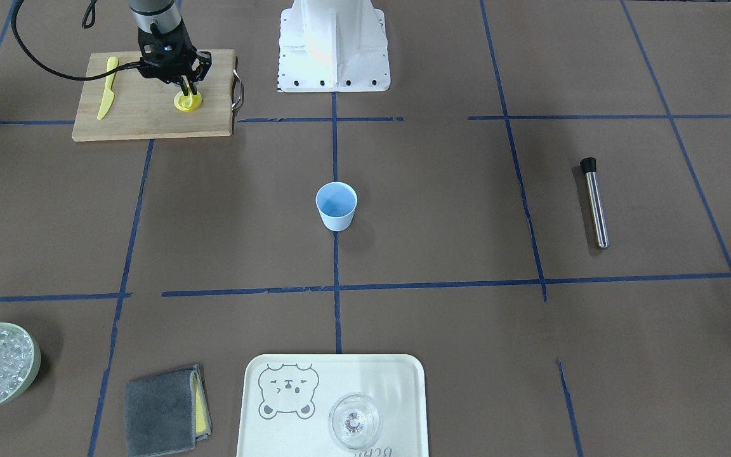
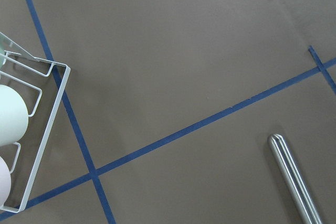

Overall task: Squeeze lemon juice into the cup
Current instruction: 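Lift the lemon slice and carry it over the blue cup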

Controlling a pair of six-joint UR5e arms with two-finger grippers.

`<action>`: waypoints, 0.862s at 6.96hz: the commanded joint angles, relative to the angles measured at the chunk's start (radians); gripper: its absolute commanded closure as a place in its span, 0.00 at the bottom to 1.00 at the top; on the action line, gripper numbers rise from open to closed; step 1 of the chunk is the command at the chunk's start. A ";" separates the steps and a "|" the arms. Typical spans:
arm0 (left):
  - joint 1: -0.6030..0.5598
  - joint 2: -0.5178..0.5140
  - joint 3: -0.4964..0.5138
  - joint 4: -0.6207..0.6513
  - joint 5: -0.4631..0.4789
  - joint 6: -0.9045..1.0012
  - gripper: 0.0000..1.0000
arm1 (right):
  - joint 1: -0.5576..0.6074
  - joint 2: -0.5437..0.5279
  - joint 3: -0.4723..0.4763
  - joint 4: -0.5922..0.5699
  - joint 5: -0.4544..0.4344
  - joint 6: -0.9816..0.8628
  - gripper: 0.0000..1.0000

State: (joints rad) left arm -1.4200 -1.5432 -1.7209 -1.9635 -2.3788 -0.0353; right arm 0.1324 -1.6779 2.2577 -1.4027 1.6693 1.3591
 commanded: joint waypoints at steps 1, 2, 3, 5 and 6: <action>-0.001 0.000 -0.002 0.000 0.000 0.000 0.00 | 0.016 0.000 0.009 -0.001 0.003 0.000 0.94; -0.001 0.000 -0.006 0.002 0.000 0.000 0.00 | 0.018 0.000 0.008 -0.001 0.003 0.000 1.00; -0.001 0.023 -0.020 0.000 0.000 0.000 0.00 | 0.019 -0.002 0.010 -0.001 0.003 0.000 1.00; -0.001 0.034 -0.032 0.002 0.000 -0.002 0.00 | 0.030 -0.014 0.020 -0.001 0.001 0.000 1.00; -0.001 0.034 -0.036 0.002 0.000 -0.002 0.00 | 0.036 -0.031 0.048 -0.001 0.003 0.000 1.00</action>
State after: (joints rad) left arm -1.4205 -1.5129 -1.7517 -1.9625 -2.3792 -0.0367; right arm 0.1616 -1.6926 2.2813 -1.4036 1.6714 1.3591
